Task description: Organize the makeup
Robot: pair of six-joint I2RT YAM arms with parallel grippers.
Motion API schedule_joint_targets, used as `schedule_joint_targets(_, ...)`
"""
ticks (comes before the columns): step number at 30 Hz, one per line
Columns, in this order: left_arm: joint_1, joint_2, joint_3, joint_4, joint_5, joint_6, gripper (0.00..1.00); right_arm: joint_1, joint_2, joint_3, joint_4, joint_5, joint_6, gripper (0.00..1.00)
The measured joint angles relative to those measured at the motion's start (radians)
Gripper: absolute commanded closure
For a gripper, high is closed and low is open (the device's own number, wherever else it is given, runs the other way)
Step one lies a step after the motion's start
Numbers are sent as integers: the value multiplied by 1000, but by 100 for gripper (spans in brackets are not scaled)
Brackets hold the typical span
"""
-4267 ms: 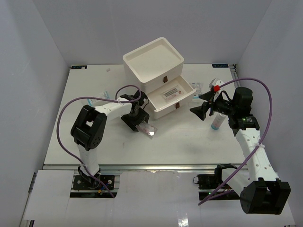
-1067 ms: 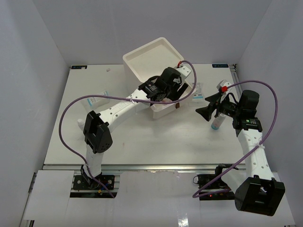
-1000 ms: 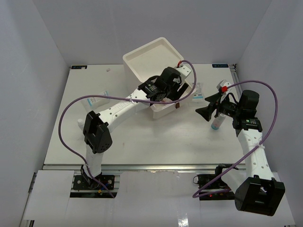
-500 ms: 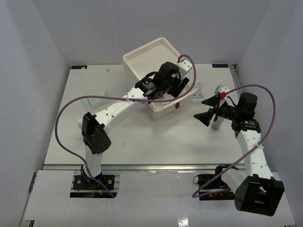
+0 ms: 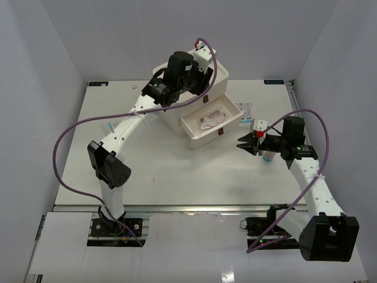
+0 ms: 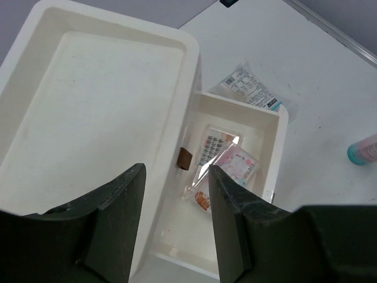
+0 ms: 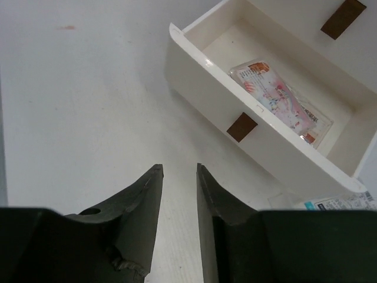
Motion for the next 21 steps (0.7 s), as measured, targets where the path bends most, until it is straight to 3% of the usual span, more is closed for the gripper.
schedule_joint_targets(8, 83, 49, 53, -8, 105, -5, 38, 195, 177, 165, -197, 196, -343, 75)
schedule_joint_targets(21, 87, 164, 56, -25, 149, 27, 38, 390, 341, 192, -180, 474, -445, 80)
